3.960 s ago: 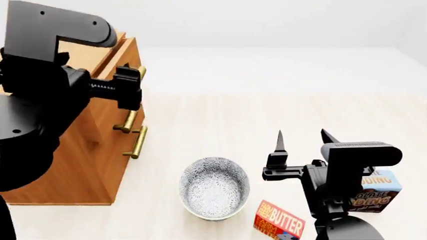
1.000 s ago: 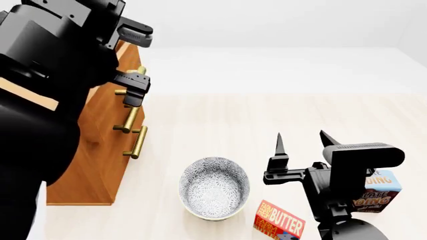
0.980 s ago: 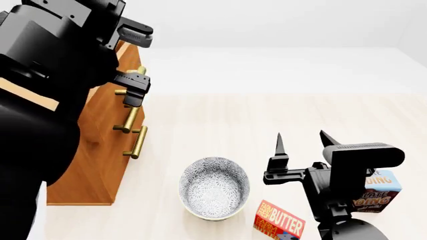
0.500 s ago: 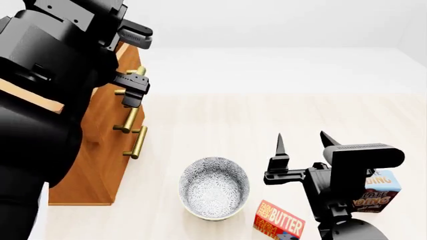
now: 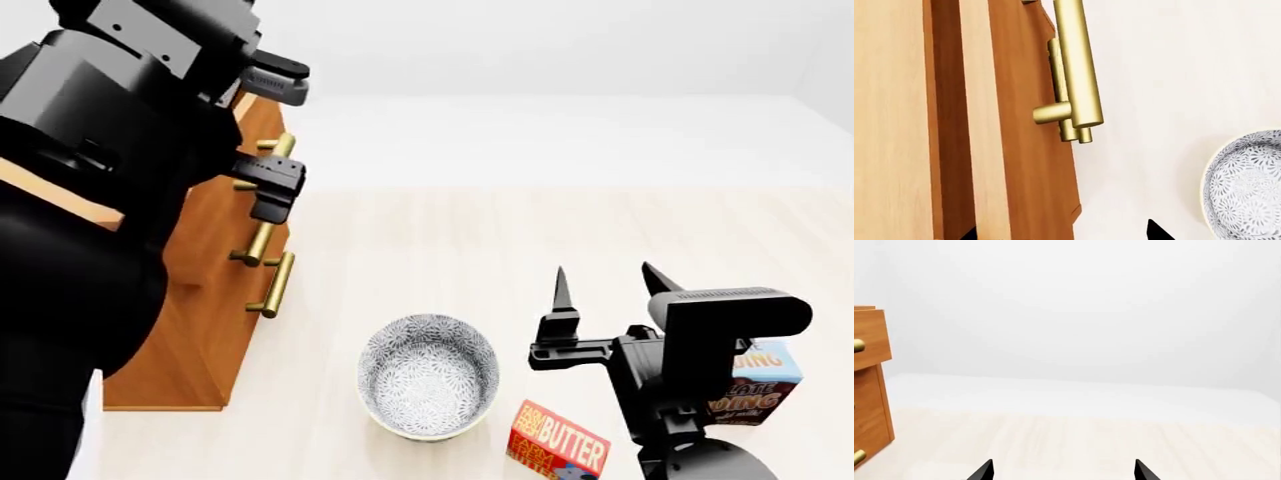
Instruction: Put the butter at the back in the top drawer of the cabinet and close it.
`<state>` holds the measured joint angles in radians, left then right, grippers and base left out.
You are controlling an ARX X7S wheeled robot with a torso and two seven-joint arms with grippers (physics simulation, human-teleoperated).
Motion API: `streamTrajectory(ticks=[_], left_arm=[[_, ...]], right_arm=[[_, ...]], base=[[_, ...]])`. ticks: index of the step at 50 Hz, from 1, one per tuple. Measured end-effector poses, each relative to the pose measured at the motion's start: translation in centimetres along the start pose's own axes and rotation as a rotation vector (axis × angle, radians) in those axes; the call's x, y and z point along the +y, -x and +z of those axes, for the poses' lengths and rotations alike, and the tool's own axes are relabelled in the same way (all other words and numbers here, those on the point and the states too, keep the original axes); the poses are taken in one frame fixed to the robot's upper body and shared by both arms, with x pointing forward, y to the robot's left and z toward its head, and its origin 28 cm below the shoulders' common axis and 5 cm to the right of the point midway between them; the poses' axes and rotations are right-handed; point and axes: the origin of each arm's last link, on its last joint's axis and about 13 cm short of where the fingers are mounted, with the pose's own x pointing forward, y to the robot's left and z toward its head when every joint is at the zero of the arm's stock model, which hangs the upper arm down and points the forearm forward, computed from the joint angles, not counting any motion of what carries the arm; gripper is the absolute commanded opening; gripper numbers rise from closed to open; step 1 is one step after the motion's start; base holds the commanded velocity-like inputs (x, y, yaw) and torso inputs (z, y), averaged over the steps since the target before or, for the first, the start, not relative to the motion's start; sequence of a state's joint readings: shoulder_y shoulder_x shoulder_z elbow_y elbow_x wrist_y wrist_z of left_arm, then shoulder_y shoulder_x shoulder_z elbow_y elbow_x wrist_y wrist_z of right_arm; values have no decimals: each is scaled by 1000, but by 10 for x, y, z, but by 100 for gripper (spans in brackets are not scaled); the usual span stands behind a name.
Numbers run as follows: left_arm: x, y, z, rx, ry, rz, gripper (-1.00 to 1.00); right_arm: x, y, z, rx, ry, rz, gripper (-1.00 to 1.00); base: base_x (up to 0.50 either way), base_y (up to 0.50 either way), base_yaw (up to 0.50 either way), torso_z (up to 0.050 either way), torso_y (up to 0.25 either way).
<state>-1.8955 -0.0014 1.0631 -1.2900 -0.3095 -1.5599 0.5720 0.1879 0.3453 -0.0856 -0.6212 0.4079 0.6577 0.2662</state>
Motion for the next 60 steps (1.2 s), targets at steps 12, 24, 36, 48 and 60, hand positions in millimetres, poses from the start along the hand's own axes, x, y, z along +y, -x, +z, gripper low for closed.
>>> streamTrajectory(ticks=[12,24,36,48,60], left_arm=[[-2,-5,-2,20,8,-117,100],[-3,-3,-1,15,4,-161,100],[-8,1,1,4,-7,-217,100],[-15,4,2,-6,-26,-263,100],[-23,5,4,-13,-61,-293,100]], right_arm=[[0,0,0,1,0,-2,100],[-1,0,0,2,0,-3,100],[-1,0,-1,1,-1,-4,100],[-2,0,0,0,-3,-8,100],[-3,1,0,-2,-4,-13,100]], base=[[0,0,0,0,0],[0,0,0,0,0],[0,0,0,0,0],[0,0,0,0,0],[0,0,0,0,0]])
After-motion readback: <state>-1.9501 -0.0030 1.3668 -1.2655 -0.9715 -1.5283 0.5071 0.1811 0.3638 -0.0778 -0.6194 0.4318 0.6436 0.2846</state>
